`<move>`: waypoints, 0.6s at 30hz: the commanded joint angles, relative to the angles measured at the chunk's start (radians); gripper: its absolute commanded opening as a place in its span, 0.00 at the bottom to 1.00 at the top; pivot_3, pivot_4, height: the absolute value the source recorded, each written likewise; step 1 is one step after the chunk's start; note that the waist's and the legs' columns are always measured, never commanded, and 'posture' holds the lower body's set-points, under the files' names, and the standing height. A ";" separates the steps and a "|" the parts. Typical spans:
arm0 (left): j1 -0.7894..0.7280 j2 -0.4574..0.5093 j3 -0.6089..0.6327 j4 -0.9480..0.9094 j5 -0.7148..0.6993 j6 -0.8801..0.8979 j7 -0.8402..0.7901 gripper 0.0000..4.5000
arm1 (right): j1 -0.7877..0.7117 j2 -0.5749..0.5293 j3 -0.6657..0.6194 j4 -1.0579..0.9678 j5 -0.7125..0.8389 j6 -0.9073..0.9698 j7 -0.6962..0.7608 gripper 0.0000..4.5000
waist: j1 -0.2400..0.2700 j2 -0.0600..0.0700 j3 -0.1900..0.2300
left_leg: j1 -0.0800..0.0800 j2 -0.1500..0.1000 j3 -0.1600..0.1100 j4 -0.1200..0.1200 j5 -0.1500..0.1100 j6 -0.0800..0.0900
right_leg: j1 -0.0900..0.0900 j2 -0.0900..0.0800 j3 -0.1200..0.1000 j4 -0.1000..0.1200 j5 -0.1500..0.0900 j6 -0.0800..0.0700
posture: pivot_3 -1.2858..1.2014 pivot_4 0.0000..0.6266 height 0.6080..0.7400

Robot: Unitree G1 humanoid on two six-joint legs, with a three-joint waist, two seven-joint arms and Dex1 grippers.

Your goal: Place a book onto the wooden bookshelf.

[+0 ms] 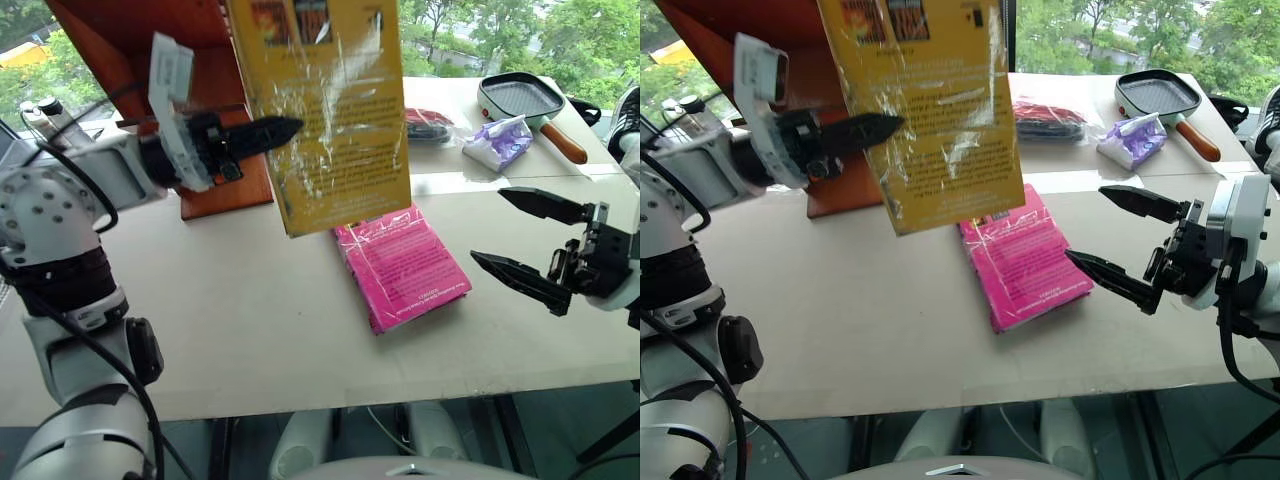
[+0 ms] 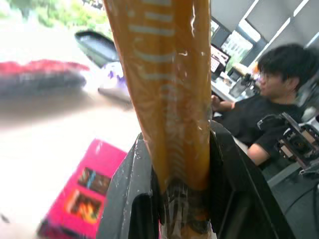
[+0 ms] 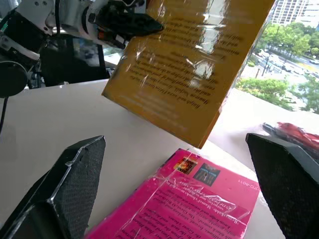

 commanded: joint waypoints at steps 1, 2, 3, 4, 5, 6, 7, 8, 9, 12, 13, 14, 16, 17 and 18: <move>-0.079 0.092 -0.178 -0.076 0.317 -0.340 -0.067 0.14 | -0.059 0.004 0.009 0.050 -0.017 -0.043 0.019 1.00 | -0.001 0.002 0.000 | 0.000 0.000 0.001 -0.002 0.000 0.000 | 0.000 0.000 0.001 -0.001 0.000 0.000 | 0.52 0.24 1.00; -0.108 0.107 -0.213 -0.060 0.391 -0.416 -0.068 0.14 | -0.076 0.009 0.015 0.064 -0.020 -0.048 0.019 1.00 | -0.002 0.002 0.000 | 0.000 0.000 0.001 -0.002 0.000 0.000 | -0.001 0.000 0.001 -0.001 0.000 0.000 | 0.52 0.24 1.00; -0.153 0.129 -0.258 -0.033 0.497 -0.530 -0.071 0.14 | -0.094 0.015 0.020 0.082 -0.024 -0.056 0.023 1.00 | -0.002 0.002 0.000 | -0.001 0.000 0.001 -0.002 0.000 0.000 | -0.002 0.001 0.001 -0.001 0.000 0.000 | 0.52 0.24 1.00; -0.193 0.150 -0.291 0.007 0.590 -0.634 -0.072 0.14 | -0.112 0.022 0.029 0.095 -0.030 -0.064 0.024 1.00 | -0.003 0.002 0.001 | -0.003 0.000 0.002 -0.002 0.000 0.000 | -0.003 0.001 0.002 -0.002 0.000 0.000 | 0.52 0.24 1.00; -0.234 0.179 -0.327 0.055 0.691 -0.753 -0.081 0.14 | -0.128 0.030 0.038 0.108 -0.039 -0.075 0.026 1.00 | -0.005 0.002 0.001 | -0.004 0.000 0.003 -0.002 0.000 0.000 | -0.004 0.001 0.002 -0.001 0.000 0.000 | 0.52 0.24 1.00; -0.278 0.211 -0.368 0.104 0.780 -0.843 -0.099 0.14 | -0.143 0.038 0.045 0.125 -0.051 -0.088 0.031 1.00 | -0.008 0.002 0.001 | -0.004 0.000 0.003 -0.002 0.000 0.000 | -0.005 0.001 0.002 -0.002 0.000 0.000 | 0.52 0.24 1.00; -0.313 0.241 -0.401 0.152 0.854 -0.920 -0.124 0.14 | -0.158 0.048 0.057 0.138 -0.065 -0.100 0.031 1.00 | -0.013 0.002 0.001 | -0.005 0.000 0.003 -0.002 0.000 0.000 | -0.006 0.001 0.003 -0.002 0.000 0.000 | 0.52 0.24 1.00; -0.343 0.266 -0.429 0.198 0.908 -0.971 -0.152 0.14 | -0.170 0.058 0.070 0.146 -0.079 -0.112 0.033 1.00 | -0.014 0.002 0.001 | -0.005 0.000 0.005 -0.002 0.000 0.000 | -0.006 0.001 0.003 -0.002 0.000 0.000 | 0.52 0.24 1.00; -0.372 0.290 -0.462 0.236 0.960 -0.970 -0.189 0.14 | -0.179 0.069 0.078 0.158 -0.090 -0.127 0.039 1.00 | -0.015 0.002 0.001 | -0.005 0.000 0.006 -0.002 0.000 0.000 | -0.006 0.001 0.003 -0.003 0.000 0.000 | 0.52 0.24 1.00; -0.435 0.340 -0.519 0.353 1.087 -0.968 -0.281 0.14 | -0.199 0.109 0.117 0.179 -0.132 -0.170 0.049 1.00 | -0.014 0.003 0.001 | -0.005 -0.001 0.008 -0.003 0.000 0.001 | -0.006 0.002 0.003 -0.003 -0.001 0.001 | 0.52 0.24 1.00; -0.454 0.359 -0.541 0.392 1.137 -0.983 -0.319 0.14 | -0.206 0.123 0.129 0.188 -0.147 -0.189 0.052 1.00 | -0.014 0.003 0.001 | -0.005 -0.001 0.008 -0.003 0.000 0.001 | -0.006 0.002 0.002 -0.003 -0.001 0.001 | 0.52 0.24 1.00; -0.472 0.369 -0.555 0.429 1.179 -0.981 -0.338 0.14 | -0.212 0.138 0.138 0.197 -0.159 -0.206 0.054 1.00 | -0.015 0.003 0.001 | -0.006 -0.002 0.008 -0.002 -0.001 0.001 | -0.006 0.002 0.001 -0.002 -0.001 0.001 | 0.52 0.24 1.00; -0.498 0.379 -0.580 0.480 1.250 -0.977 -0.377 0.14 | -0.220 0.161 0.150 0.212 -0.178 -0.234 0.060 1.00 | -0.016 0.002 0.002 | -0.006 -0.002 0.008 -0.001 -0.001 0.002 | -0.006 0.003 0.001 0.000 -0.001 0.001 | 0.52 0.24 1.00; -0.500 0.387 -0.595 0.504 1.290 -0.969 -0.400 0.14 | -0.222 0.173 0.159 0.220 -0.191 -0.248 0.063 1.00 | -0.016 0.001 0.002 | -0.006 -0.002 0.008 -0.001 -0.001 0.002 | -0.006 0.003 0.001 0.000 -0.001 0.001 | 0.52 0.24 1.00; -0.500 0.390 -0.611 0.530 1.334 -0.965 -0.412 0.14 | -0.224 0.186 0.170 0.230 -0.205 -0.264 0.066 1.00 | -0.017 0.001 0.003 | -0.006 -0.002 0.007 0.000 -0.001 0.002 | -0.006 0.003 0.000 0.000 -0.001 0.001 | 0.52 0.24 1.00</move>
